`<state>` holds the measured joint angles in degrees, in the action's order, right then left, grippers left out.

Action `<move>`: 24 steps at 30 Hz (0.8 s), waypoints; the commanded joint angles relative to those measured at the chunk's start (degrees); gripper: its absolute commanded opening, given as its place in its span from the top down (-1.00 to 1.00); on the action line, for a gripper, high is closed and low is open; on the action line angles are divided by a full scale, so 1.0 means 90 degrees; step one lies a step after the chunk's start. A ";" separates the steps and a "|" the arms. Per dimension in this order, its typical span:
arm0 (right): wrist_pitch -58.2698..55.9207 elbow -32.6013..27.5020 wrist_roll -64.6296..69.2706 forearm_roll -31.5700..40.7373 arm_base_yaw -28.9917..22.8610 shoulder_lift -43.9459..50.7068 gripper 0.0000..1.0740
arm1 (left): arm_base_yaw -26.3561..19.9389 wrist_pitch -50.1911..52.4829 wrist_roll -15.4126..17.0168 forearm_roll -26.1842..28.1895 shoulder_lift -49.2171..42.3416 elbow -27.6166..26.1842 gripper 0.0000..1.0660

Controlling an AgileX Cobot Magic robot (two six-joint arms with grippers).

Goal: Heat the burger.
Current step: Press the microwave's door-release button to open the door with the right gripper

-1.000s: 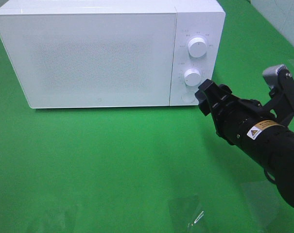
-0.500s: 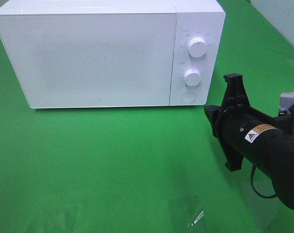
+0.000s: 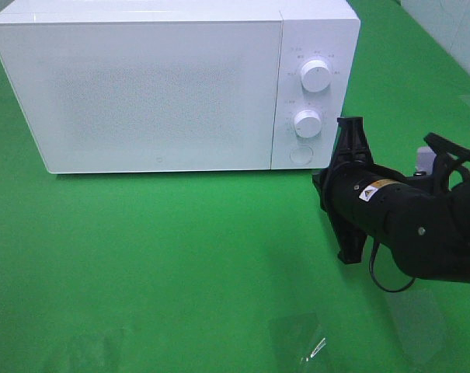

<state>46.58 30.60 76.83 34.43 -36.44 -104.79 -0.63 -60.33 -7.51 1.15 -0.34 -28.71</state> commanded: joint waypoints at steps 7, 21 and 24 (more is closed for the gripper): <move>-0.0573 0.0904 0.0045 -0.0083 0.0452 -0.0484 1.00 | -0.0006 0.0089 0.0006 0.0032 -0.0127 0.0013 -0.88; -0.0796 0.1789 -0.0070 -0.0057 0.0719 -0.1114 1.00 | -0.0006 0.0089 0.0006 0.0032 -0.0127 0.0013 -0.88; -0.0834 0.1929 -0.0070 -0.0057 0.0719 -0.1197 1.00 | -0.0006 0.0089 0.0006 0.0032 -0.0127 0.0013 -0.88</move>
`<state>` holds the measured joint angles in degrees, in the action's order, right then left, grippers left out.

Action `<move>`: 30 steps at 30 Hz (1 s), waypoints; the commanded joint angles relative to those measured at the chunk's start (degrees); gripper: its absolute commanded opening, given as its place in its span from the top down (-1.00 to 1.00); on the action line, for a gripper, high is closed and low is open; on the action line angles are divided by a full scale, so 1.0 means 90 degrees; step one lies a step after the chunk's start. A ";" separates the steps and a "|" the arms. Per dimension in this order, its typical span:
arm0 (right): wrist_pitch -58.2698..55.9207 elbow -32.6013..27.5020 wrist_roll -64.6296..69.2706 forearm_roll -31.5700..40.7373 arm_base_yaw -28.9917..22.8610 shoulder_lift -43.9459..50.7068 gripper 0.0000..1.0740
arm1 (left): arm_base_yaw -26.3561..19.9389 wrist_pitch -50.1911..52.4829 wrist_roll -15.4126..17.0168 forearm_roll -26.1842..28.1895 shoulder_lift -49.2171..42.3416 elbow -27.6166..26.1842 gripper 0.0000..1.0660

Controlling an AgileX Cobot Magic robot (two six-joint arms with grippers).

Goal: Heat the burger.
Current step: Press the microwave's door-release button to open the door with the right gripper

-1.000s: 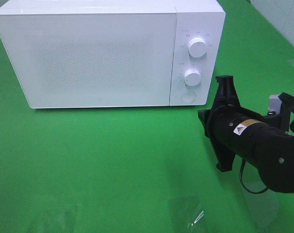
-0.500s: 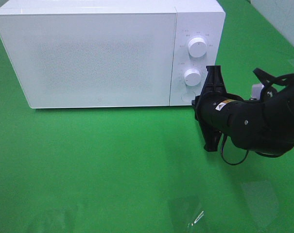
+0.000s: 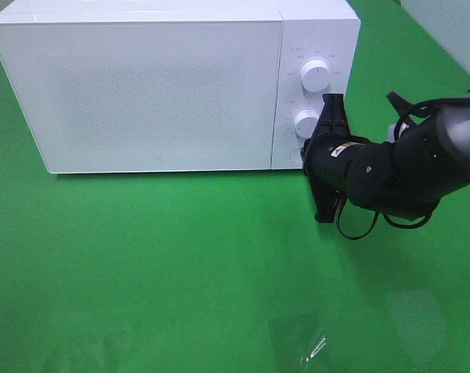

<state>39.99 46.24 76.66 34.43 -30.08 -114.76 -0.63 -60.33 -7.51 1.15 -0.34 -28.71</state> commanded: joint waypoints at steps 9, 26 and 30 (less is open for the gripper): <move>0.0293 0.0605 -0.0083 0.0255 0.0013 -0.0547 1.00 | -0.0006 0.0089 0.0006 0.0032 -0.0121 0.0013 -0.88; 0.1439 0.0605 -0.0388 0.0344 0.0013 -0.0662 1.00 | -0.0006 0.0089 0.0006 0.0032 -0.0121 0.0013 -0.88; 0.2024 0.0630 -0.0216 0.0210 0.0013 -0.0840 1.00 | -0.0006 0.0089 0.0006 0.0032 -0.0121 0.0013 -0.88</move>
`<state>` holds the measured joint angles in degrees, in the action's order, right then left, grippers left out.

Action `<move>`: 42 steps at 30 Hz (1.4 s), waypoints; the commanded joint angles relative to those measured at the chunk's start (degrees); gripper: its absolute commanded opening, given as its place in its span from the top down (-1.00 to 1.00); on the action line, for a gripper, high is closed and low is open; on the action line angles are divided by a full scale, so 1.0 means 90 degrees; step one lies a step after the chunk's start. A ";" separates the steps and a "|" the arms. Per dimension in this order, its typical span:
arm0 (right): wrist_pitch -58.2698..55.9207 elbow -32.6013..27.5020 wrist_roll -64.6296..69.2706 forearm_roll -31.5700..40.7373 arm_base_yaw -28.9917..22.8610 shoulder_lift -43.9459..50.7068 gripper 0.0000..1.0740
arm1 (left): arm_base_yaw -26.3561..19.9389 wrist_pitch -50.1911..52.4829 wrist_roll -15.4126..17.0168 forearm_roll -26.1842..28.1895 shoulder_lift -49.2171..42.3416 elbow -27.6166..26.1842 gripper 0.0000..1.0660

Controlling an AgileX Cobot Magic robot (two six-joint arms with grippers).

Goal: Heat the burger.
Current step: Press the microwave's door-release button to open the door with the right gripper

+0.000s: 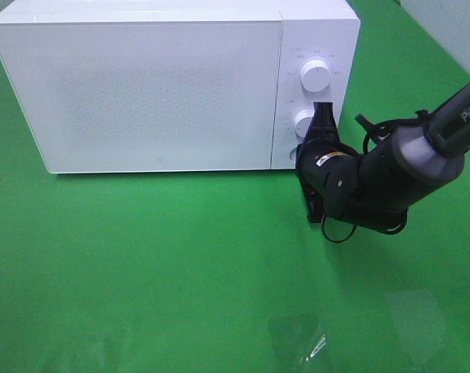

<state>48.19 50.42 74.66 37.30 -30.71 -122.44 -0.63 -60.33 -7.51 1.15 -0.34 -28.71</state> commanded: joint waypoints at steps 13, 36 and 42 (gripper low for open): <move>0.1859 0.0713 -0.0140 -0.0267 0.0089 -0.0350 1.00 | -0.0006 0.0089 0.0013 0.0032 -0.0115 0.0013 -0.88; 0.1496 0.0745 -0.0025 -0.0726 0.0286 -0.0286 1.00 | -0.0006 0.0089 0.0006 0.0032 -0.0115 0.0013 -0.88; 0.0942 0.0331 -0.0025 -0.0770 0.0286 0.0051 1.00 | -0.0006 0.0089 0.0006 0.0032 -0.0115 0.0013 -0.88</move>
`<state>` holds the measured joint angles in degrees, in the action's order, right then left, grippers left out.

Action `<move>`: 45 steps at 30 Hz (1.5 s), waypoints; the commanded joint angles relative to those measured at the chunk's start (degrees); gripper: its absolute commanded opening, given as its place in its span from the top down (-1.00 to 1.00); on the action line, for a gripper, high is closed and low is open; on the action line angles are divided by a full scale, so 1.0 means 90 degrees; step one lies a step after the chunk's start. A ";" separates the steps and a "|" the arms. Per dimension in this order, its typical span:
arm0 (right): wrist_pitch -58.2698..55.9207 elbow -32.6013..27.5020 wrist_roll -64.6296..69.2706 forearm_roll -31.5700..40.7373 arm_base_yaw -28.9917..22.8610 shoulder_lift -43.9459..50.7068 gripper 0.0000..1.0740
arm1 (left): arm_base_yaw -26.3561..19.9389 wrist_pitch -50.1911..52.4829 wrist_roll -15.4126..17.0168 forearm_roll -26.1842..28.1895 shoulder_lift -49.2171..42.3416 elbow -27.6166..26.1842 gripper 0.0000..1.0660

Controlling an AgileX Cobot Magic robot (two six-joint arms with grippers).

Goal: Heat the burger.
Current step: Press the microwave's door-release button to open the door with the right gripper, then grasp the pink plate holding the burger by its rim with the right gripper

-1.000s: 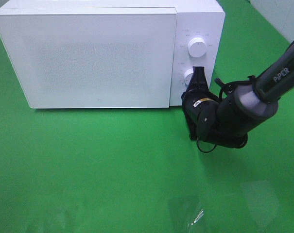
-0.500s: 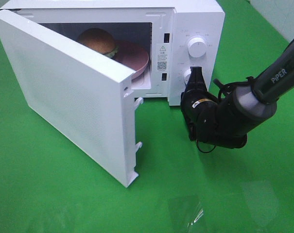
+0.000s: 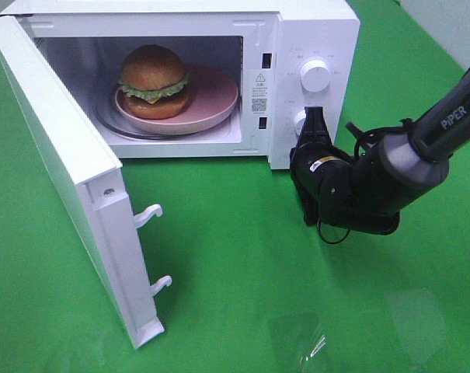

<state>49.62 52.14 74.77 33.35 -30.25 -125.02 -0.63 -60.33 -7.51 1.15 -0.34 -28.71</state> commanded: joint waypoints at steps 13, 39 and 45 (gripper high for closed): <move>-0.0968 -0.1038 0.0439 -0.1789 0.0236 0.1190 1.00 | -0.0006 0.0089 0.0006 0.0032 -0.0115 0.0013 -0.88; -0.6774 -0.1108 -0.6373 -0.3463 0.0255 0.4049 0.86 | -0.0006 0.0089 0.0013 0.0032 -0.0115 0.0013 -0.88; -0.7951 -0.0968 -0.8161 -0.3463 0.0255 0.4482 0.83 | -0.0006 0.0089 0.0013 0.0032 -0.0115 0.0013 -0.88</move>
<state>-16.56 42.17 9.17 2.81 -28.13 -86.29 -0.63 -60.33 -7.51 1.15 -0.34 -28.71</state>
